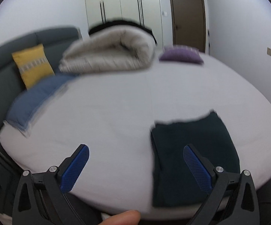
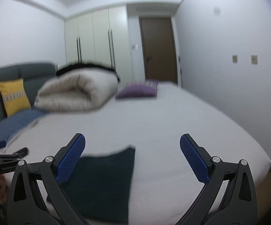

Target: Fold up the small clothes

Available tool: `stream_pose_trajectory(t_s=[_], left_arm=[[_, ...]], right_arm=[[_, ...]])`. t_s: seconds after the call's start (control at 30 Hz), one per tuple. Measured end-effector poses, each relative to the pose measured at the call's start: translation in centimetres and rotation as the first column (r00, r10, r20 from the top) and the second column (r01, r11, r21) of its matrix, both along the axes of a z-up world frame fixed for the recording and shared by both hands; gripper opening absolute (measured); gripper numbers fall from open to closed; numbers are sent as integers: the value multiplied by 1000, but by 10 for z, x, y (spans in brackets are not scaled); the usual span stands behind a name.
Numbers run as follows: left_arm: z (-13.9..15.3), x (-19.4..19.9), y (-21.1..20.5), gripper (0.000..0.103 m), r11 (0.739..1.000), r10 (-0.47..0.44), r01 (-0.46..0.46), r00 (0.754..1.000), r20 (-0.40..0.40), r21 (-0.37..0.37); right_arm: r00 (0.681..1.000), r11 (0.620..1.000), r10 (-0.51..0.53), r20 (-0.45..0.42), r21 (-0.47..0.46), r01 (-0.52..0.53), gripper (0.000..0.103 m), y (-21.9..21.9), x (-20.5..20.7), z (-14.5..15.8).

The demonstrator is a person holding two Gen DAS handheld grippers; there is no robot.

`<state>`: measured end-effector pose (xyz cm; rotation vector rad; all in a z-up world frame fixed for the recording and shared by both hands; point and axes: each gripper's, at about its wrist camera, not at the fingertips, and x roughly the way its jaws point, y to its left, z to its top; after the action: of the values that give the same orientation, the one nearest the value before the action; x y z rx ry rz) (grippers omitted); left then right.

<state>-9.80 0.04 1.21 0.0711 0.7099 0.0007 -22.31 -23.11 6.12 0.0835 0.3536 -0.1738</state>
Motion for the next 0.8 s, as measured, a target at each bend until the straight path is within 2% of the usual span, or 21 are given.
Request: stream_pose_trajectory(t_s=[0.03, 0.13, 0.3, 0.37, 0.6, 0.8], left_arm=[[-8, 1, -1, 103, 1000, -7, 7, 1000, -30, -14], [-33, 4, -5, 103, 1000, -17, 15, 995, -102, -24], [-55, 10, -5, 103, 1000, -17, 16, 988, -152, -12], [-62, 11, -6, 103, 1000, -15, 16, 987, -163, 4], [-77, 12, -4, 103, 1000, -17, 14, 979, -205, -13], [-82, 13, -1, 103, 1000, -14, 10, 976, -220, -20]], right_arm=[[998, 1000, 12, -64, 9, -12, 103, 3, 4, -4], [985, 1000, 3, -173, 22, 1, 103, 9, 12, -21], [948, 995, -26, -318, 85, 56, 103, 7, 23, -64], [935, 995, -32, -354, 81, 65, 103, 5, 28, -81], [905, 997, -41, -423, 35, 62, 103, 11, 50, -116], [895, 998, -35, -444, 34, 56, 103, 9, 60, -130]])
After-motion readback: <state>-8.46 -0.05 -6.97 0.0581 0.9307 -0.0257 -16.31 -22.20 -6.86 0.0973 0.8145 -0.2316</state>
